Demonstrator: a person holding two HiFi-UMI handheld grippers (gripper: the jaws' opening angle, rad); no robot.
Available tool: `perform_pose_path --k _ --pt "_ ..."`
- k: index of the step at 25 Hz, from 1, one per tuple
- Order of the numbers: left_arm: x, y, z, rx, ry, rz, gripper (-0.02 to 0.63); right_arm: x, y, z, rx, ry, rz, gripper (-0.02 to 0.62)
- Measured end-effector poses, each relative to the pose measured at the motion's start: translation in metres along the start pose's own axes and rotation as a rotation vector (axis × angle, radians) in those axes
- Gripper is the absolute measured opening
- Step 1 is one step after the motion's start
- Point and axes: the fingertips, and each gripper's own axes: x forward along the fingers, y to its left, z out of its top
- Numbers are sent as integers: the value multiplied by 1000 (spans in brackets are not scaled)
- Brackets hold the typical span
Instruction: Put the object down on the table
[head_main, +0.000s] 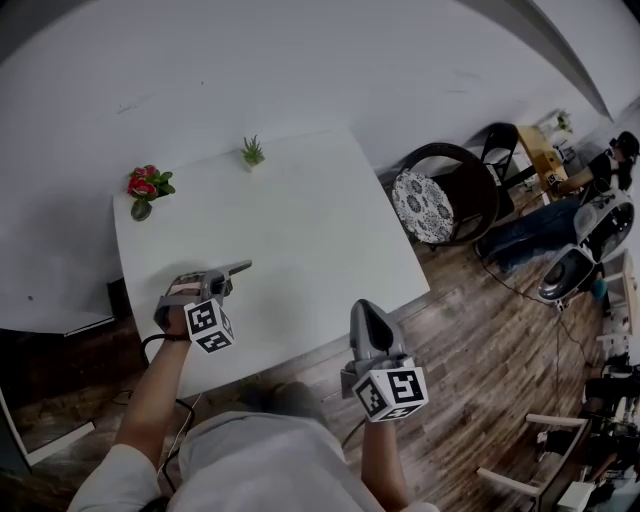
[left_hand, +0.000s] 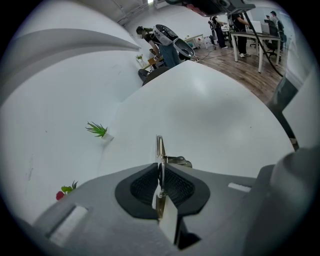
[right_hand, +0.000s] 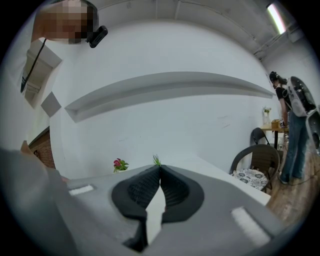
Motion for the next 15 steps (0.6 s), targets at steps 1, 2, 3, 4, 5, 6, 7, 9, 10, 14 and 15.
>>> perform_pose_path --k 1,2,3,4,5,6,7,9,10,14,15 --pt "0 -2 0 -2 1 -4 32 -1 0 0 1 1 1 3" --pt "0 -3 1 -4 2 -7 35 -1 1 -1 1 2 3 3" --pt "0 -5 1 -5 3 -11 38 -2 1 -1 1 3 4 3" --pt "0 -6 1 -9 3 -14 43 -2 0 -1 0 4 4 3" --pt "0 -7 1 -14 2 -19 48 -3 0 -1 -2 5 3 3" --pt "1 -8 0 -22 1 -24 52 -4 0 -1 -3 6 2 3" --pt "1 -9 0 -30 -1 -29 56 -5 0 -1 -5 6 1 3" --pt "2 -10 1 -41 -5 -41 59 -8 -1 0 -8 5 -4 3" --pt "2 -12 1 -44 -6 -49 63 -9 -2 1 -9 4 -7 3" --pt "2 -19 3 -62 -8 -84 91 -15 -1 3 -13 0 -9 3" --pt "1 -20 4 -73 -13 -87 91 -16 0 4 -14 0 -8 3"
